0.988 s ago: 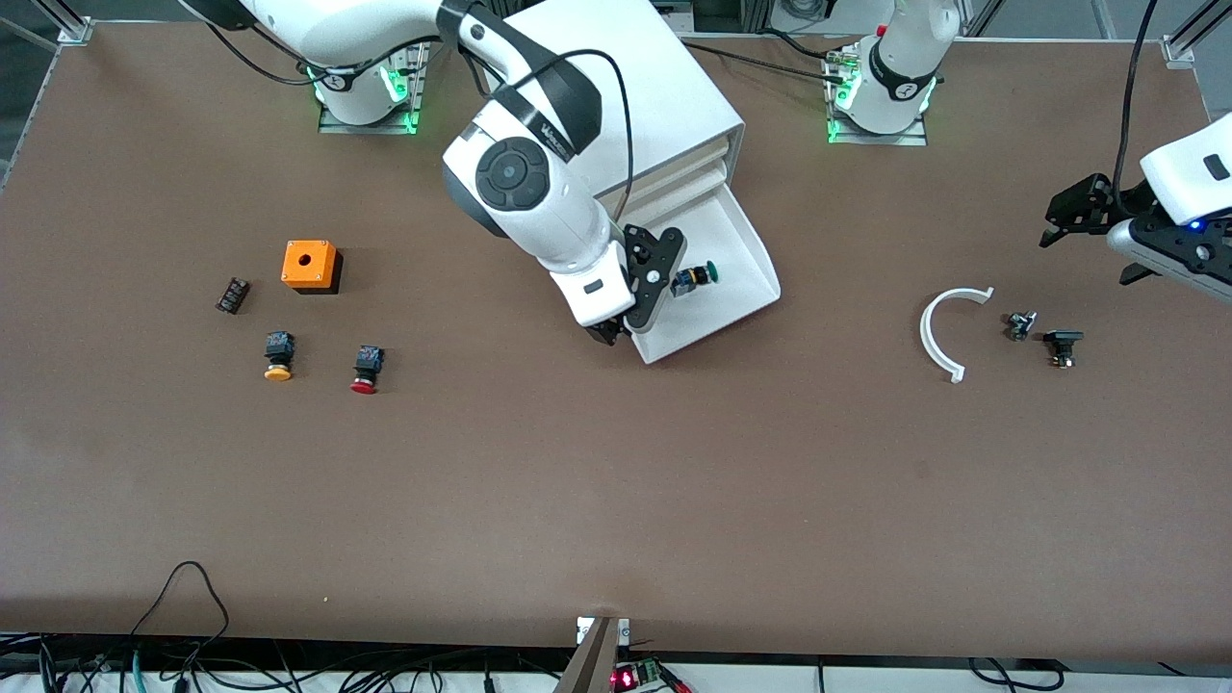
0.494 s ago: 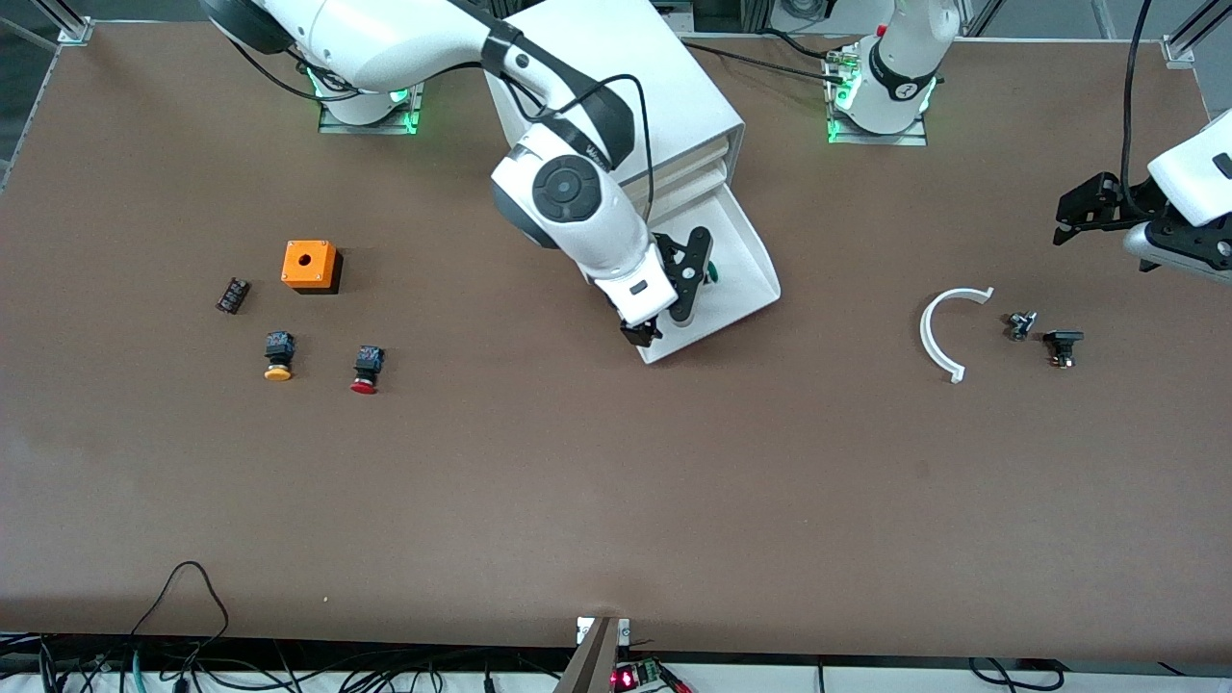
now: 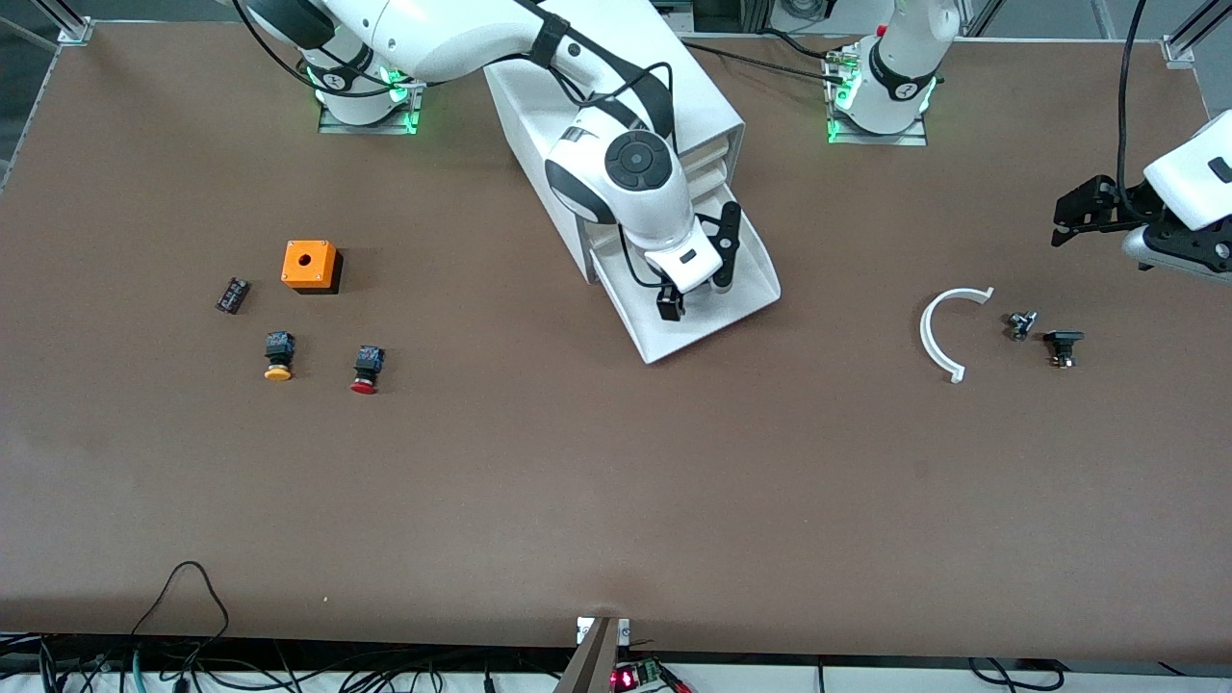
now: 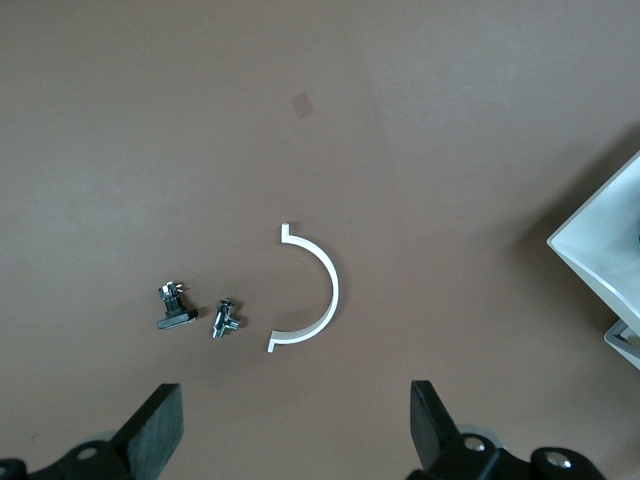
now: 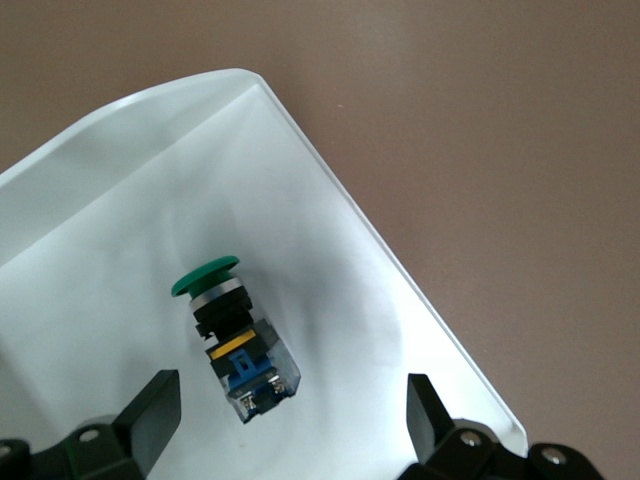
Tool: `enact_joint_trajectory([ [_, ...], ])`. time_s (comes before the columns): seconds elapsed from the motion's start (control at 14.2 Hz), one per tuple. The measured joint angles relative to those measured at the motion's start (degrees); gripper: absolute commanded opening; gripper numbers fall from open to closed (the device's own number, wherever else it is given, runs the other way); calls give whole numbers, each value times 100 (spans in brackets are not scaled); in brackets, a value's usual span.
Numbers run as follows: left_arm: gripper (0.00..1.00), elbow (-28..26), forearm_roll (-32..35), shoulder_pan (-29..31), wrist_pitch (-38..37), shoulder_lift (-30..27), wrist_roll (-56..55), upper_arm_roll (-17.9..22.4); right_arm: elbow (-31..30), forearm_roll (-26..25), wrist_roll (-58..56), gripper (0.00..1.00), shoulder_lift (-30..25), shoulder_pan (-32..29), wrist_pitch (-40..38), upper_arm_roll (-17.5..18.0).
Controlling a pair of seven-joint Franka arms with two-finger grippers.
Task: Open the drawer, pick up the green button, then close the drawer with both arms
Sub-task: 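Lower the right gripper and grasp the green push button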
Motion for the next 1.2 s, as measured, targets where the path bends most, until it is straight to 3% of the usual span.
enact_joint_trajectory([
  [0.42,100,-7,0,-4,0,0,-180,113,2,-312,-432,100,8,24,-284,-73],
  [1.2,100,-15,0,-6,0,3,-218,115,2,-334,-572,100,123,172,-303,-73],
])
